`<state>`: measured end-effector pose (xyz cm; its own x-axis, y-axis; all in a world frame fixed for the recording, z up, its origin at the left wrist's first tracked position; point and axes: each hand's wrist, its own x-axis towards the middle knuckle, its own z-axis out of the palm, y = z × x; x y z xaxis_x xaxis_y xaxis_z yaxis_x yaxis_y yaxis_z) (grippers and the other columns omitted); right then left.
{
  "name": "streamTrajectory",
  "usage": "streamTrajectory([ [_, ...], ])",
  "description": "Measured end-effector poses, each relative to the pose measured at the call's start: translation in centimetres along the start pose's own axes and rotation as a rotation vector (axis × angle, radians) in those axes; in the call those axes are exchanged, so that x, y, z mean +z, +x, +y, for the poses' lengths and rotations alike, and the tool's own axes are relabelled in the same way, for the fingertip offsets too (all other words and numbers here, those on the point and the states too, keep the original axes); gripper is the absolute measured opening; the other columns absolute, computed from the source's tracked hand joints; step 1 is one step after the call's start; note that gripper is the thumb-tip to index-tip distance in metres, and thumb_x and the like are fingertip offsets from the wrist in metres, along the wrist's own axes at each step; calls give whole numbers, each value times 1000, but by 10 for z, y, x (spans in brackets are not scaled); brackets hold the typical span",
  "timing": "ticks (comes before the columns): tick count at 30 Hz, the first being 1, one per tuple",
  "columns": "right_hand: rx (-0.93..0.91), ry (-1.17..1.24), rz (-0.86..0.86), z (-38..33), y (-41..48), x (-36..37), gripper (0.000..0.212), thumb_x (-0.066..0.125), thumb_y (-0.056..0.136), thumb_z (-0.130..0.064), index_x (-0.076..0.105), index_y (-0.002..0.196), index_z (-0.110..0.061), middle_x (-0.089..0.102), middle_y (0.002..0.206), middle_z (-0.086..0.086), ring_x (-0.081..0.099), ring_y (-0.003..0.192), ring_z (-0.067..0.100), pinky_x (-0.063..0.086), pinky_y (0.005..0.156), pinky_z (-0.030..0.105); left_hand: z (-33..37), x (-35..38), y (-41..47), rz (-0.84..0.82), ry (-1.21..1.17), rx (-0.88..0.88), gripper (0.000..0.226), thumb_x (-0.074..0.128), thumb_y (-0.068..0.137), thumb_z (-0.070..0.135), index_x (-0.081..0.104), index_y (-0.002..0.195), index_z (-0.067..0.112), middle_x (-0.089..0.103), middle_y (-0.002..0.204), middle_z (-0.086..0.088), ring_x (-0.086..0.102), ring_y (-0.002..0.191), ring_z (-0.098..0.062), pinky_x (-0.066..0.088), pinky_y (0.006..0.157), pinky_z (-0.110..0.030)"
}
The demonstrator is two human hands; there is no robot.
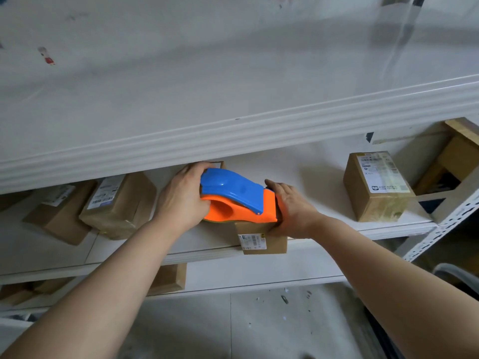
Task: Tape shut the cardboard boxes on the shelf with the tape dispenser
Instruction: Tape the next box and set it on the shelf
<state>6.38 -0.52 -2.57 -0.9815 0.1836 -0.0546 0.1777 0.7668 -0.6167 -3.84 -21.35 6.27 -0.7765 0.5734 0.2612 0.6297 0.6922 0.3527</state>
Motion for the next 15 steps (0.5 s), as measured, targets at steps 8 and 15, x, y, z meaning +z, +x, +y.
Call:
streamTrajectory([
  [8,13,-19,-15,8,-1,-10,114,80,64,-32,10,152,-20,29,147,-1,24,138,18,26,115,44,-64,-38,-3,74,105,-166,48,62,68,6,63,115,12,68,107,-19,62,101,-40,50,83,-43],
  [15,25,-31,-30,3,1,-6,114,77,61,-34,11,152,-20,29,146,-1,23,138,18,27,114,44,-93,-36,-17,48,2,-264,52,61,70,-9,58,118,11,67,101,-17,63,92,-37,46,75,-36],
])
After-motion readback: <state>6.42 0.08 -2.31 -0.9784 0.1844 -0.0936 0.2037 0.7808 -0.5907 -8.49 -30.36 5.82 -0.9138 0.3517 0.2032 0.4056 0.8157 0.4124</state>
